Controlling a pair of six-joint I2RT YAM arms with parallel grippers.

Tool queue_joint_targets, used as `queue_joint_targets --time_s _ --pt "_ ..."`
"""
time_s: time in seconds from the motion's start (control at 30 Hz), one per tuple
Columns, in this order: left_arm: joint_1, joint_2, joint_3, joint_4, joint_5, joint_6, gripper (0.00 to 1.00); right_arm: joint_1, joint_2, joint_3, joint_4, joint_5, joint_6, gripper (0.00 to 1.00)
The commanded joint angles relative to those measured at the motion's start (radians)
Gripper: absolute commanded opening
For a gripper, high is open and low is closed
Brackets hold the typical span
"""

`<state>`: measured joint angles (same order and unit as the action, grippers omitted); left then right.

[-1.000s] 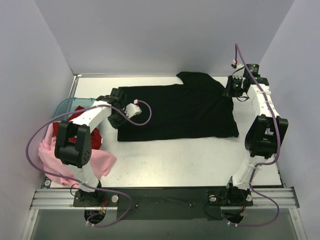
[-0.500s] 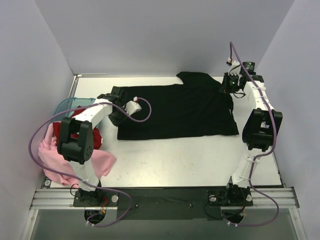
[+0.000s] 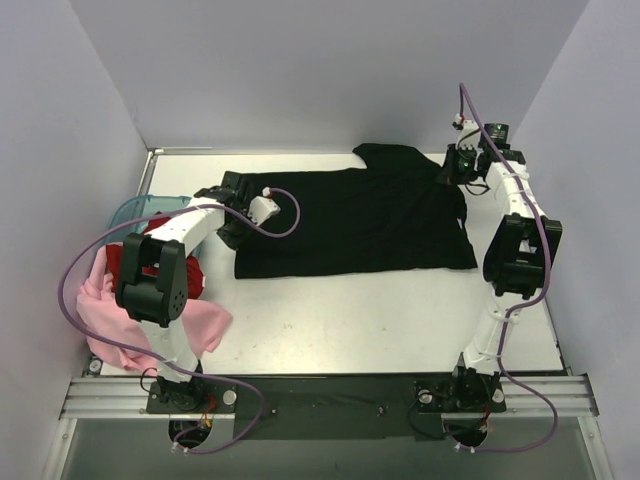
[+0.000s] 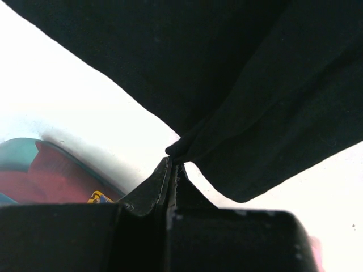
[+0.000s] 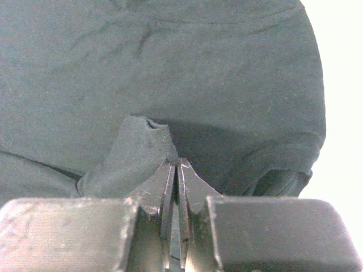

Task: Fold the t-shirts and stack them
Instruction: Fold the flattened tshirt in 1/3 of the way

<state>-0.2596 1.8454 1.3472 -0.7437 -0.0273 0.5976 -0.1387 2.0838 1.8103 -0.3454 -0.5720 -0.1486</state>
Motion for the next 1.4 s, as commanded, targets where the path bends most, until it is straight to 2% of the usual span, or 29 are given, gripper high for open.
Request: queue_joint_targets --time_s 0.0,0.2,0.53,0.57,0.6,0.63,0.67,0.7,0.73,0.8,0.83,0.9,0.93,0.97,1.0,1.1,1.13,1.23,1.37 --pt "0.033 -0.025 0.015 0.087 -0.045 -0.077 0.0 -0.039 -0.037 0.015 0.068 -0.025 0.018 0.0" --pt "0.049 0.0 0.044 0.11 -0.019 -0.093 0.0 -0.05 -0.038 0.014 0.097 -0.058 0.029 0.0" --pt "0.04 0.057 0.076 0.112 -0.003 -0.061 0.0 -0.032 0.013 0.029 0.088 -0.014 0.055 0.0" --pt "0.042 0.066 0.082 0.113 -0.005 -0.061 0.06 -0.03 0.016 0.041 0.083 0.009 0.057 0.0" --pt "0.04 0.074 0.096 0.113 -0.009 -0.061 0.14 -0.027 0.027 0.049 0.074 0.024 0.07 0.07" --pt "0.04 0.083 0.104 0.115 -0.025 -0.062 0.35 -0.025 0.032 0.07 0.065 0.075 0.084 0.14" --pt "0.04 0.089 0.122 0.116 -0.034 -0.064 0.44 -0.027 0.05 0.087 0.027 0.104 0.108 0.37" --pt "0.043 0.095 0.13 0.118 -0.058 -0.07 0.6 -0.029 0.062 0.139 -0.001 0.168 0.124 0.44" --pt "0.045 0.097 0.154 0.119 -0.066 -0.073 0.63 -0.033 0.083 0.173 -0.077 0.193 0.148 0.51" --pt "0.046 0.091 0.188 0.104 -0.069 -0.07 0.67 -0.047 0.09 0.243 -0.183 0.3 0.214 0.55" --pt "0.048 0.077 0.2 0.096 -0.062 -0.065 0.82 -0.053 0.064 0.241 -0.21 0.349 0.233 0.56" --pt "0.043 0.046 0.225 0.05 0.01 -0.038 0.83 -0.081 -0.011 0.17 -0.265 0.357 0.296 0.56" --pt "0.036 0.029 0.225 0.017 0.027 -0.01 0.83 -0.103 -0.039 0.077 -0.276 0.354 0.338 0.57" --pt "0.033 -0.007 0.198 0.004 0.118 0.008 0.83 -0.116 -0.107 0.029 -0.277 0.354 0.363 0.57" --pt "0.011 -0.033 0.176 -0.02 0.148 0.061 0.81 -0.136 -0.135 -0.077 -0.282 0.348 0.398 0.57" --pt "-0.087 -0.129 0.002 -0.045 0.201 0.201 0.6 -0.165 -0.249 -0.268 -0.288 0.34 0.451 0.56" --pt "-0.11 -0.141 -0.032 -0.058 0.204 0.275 0.59 -0.165 -0.264 -0.349 -0.287 0.345 0.458 0.56" --pt "-0.164 -0.16 -0.158 -0.046 0.175 0.353 0.61 -0.177 -0.315 -0.469 -0.277 0.36 0.495 0.56" --pt "-0.165 -0.134 -0.186 0.074 0.098 0.347 0.71 -0.225 -0.334 -0.572 -0.221 0.33 0.57 0.55"
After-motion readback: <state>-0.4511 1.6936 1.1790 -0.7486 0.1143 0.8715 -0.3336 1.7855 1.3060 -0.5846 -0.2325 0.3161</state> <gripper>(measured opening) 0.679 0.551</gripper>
